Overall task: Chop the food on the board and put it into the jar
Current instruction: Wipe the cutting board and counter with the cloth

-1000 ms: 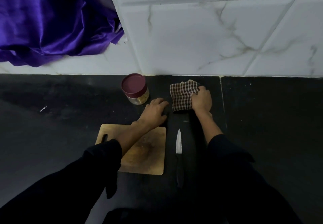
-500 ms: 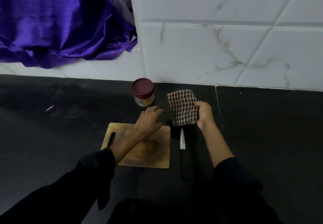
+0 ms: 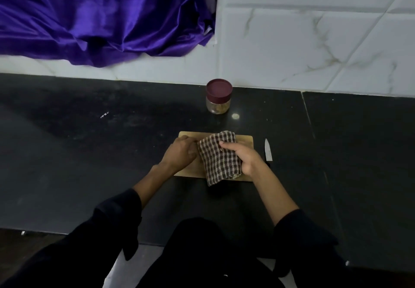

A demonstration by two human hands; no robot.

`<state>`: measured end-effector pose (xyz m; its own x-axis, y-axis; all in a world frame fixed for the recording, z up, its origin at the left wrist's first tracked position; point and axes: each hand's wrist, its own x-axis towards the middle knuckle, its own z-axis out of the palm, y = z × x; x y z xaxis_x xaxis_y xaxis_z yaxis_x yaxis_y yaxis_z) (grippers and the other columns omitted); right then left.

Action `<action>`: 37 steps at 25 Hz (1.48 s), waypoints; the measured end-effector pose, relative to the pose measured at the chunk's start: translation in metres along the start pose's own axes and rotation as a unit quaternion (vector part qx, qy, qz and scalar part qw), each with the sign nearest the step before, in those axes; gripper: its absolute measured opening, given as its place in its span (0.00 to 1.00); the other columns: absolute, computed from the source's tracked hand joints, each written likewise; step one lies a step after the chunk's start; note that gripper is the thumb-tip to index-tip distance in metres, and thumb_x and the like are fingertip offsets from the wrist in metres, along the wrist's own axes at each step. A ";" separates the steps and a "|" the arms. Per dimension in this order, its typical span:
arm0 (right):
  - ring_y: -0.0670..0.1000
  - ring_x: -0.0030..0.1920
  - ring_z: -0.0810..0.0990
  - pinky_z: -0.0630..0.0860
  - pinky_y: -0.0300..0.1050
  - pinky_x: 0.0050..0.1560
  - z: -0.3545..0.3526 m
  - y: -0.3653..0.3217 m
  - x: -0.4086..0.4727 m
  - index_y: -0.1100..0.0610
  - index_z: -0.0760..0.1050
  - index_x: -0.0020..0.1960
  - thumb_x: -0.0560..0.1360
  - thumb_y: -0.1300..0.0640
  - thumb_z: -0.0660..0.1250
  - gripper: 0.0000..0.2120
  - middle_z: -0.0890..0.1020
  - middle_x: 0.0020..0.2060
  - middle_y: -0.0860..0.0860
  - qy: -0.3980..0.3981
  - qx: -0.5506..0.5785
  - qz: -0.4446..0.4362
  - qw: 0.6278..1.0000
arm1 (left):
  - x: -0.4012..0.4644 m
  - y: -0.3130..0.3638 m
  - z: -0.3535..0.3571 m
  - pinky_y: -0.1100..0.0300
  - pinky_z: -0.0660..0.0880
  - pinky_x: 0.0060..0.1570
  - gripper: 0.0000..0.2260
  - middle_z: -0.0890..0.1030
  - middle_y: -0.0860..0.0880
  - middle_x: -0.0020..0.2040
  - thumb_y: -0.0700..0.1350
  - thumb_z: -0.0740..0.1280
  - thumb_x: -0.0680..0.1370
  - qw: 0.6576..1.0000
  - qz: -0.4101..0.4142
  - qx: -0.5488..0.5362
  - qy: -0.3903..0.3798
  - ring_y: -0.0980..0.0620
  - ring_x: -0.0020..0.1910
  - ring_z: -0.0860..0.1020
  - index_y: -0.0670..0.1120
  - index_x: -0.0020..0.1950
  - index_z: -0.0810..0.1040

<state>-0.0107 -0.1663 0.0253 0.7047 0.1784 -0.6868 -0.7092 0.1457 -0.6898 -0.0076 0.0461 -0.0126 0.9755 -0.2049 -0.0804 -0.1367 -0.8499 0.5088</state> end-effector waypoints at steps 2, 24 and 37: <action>0.54 0.49 0.83 0.78 0.49 0.44 0.008 0.008 0.000 0.61 0.77 0.61 0.76 0.60 0.70 0.15 0.83 0.51 0.56 0.023 0.032 -0.005 0.999 | -0.008 -0.022 0.002 0.51 0.76 0.48 0.11 0.76 0.43 0.54 0.43 0.67 0.76 0.993 -0.102 -0.027 0.045 0.45 0.51 0.77 0.41 0.57 0.77; 0.59 0.59 0.80 0.73 0.60 0.64 0.045 -0.015 -0.010 0.62 0.75 0.61 0.73 0.71 0.66 0.17 0.80 0.59 0.59 0.051 0.191 -0.116 0.973 | -0.006 -0.044 -0.021 0.50 0.82 0.39 0.15 0.81 0.42 0.53 0.39 0.68 0.77 0.781 -0.162 -0.598 0.073 0.47 0.45 0.83 0.41 0.62 0.69; 0.56 0.72 0.68 0.63 0.60 0.72 0.181 -0.032 0.058 0.49 0.75 0.69 0.72 0.74 0.62 0.31 0.75 0.69 0.54 0.043 -0.612 -0.453 0.647 | -0.022 -0.107 -0.065 0.57 0.80 0.36 0.12 0.82 0.44 0.52 0.35 0.59 0.80 0.772 -0.110 -0.610 0.143 0.49 0.45 0.81 0.41 0.61 0.77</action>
<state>0.0490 0.0151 0.0493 0.8543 0.4973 0.1512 0.5078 -0.7365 -0.4469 -0.0030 0.1728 -0.0090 0.9738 0.1427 -0.1772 0.1328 0.2762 0.9519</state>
